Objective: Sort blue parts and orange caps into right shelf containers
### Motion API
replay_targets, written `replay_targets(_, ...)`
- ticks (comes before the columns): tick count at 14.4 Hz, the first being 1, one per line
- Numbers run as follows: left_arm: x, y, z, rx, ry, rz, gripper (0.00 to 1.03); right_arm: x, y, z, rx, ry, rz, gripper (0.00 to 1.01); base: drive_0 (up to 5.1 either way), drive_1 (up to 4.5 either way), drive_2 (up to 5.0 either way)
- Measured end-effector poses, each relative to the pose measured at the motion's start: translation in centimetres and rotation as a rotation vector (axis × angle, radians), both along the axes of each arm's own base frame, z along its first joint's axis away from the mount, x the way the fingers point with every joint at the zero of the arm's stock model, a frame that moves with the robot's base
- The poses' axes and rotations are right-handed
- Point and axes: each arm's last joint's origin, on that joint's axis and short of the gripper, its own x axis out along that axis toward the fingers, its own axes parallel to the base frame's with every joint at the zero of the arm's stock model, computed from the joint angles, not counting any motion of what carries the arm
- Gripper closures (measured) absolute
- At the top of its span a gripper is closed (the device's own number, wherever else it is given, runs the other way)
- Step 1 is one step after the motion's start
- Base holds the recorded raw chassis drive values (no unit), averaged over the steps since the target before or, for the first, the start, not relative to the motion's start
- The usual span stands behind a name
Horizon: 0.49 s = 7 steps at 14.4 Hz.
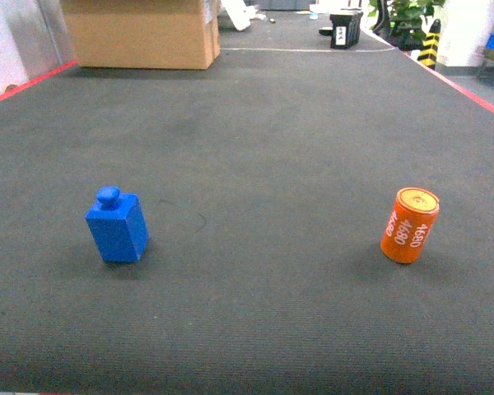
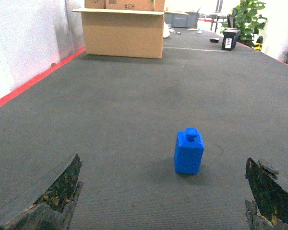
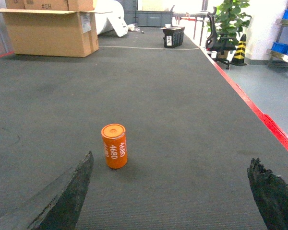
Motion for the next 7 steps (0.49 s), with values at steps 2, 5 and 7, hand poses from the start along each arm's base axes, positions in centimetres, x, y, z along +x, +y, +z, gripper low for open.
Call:
replay_targets(2,0.00,0.00,0.00,0.000,0.000,0.000,0.05,0.00,0.00,0.00,0.000,0.000,0.000,0.03,0.0,0.00,0.0)
replay_targets(5,0.00,0.00,0.00,0.000,0.000,0.000,0.05,0.00,0.00,0.00,0.000,0.000,0.000,0.03,0.0,0.00,0.0)
replay_targets(7,0.00,0.00,0.00,0.000,0.000,0.000,0.05,0.00,0.00,0.00,0.000,0.000,0.000,0.03,0.0,0.00,0.0)
